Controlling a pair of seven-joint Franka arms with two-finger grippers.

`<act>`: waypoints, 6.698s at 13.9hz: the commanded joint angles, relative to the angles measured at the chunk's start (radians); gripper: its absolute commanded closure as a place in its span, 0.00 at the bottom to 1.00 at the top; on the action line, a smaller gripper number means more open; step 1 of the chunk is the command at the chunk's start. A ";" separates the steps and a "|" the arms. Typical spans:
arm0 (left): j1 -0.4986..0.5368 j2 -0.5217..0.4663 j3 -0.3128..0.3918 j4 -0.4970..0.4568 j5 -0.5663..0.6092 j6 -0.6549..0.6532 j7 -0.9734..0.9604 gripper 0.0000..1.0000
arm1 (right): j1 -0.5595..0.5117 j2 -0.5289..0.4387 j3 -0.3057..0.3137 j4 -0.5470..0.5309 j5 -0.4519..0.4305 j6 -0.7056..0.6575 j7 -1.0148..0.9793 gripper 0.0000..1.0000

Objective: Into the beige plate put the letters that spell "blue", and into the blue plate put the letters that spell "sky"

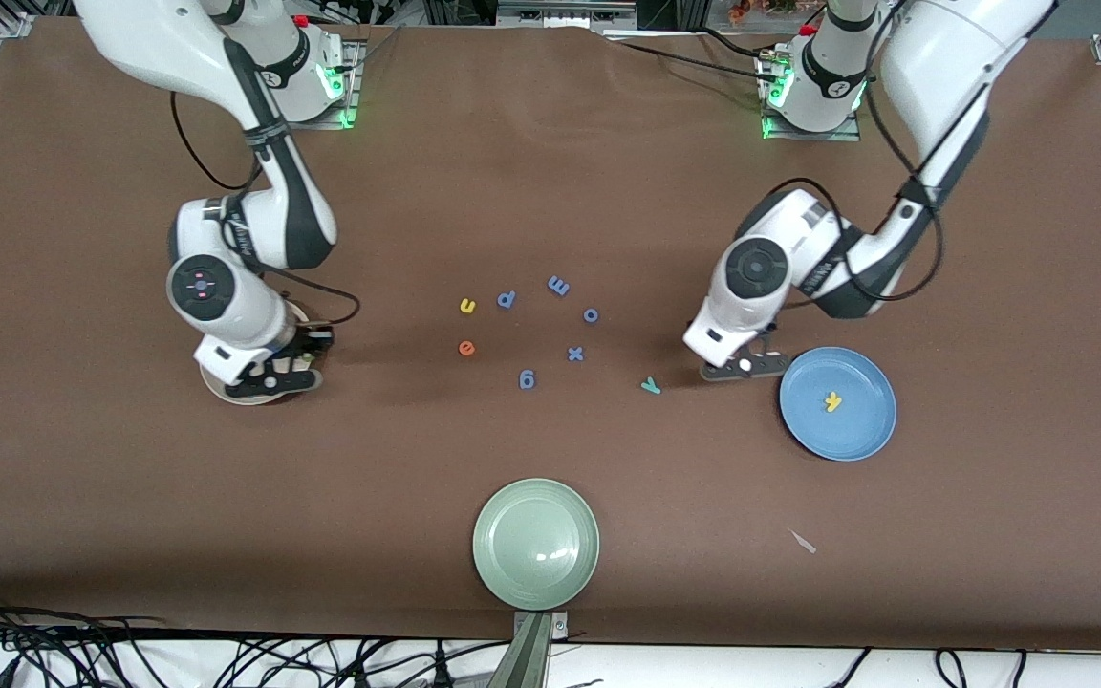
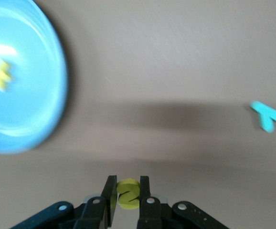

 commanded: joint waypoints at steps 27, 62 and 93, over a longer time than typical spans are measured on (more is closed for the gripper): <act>-0.151 0.288 -0.011 0.373 -0.018 0.031 -0.141 0.00 | 0.212 0.067 0.276 -0.072 0.073 0.254 0.940 0.00; 0.011 0.210 0.110 0.426 -0.102 -0.182 0.282 0.89 | 0.152 -0.005 -0.215 -0.006 0.071 -0.148 -0.037 0.00; -0.128 -0.403 0.470 0.318 -0.465 -0.387 0.502 0.00 | 0.309 0.328 0.090 0.340 0.242 0.035 0.662 0.29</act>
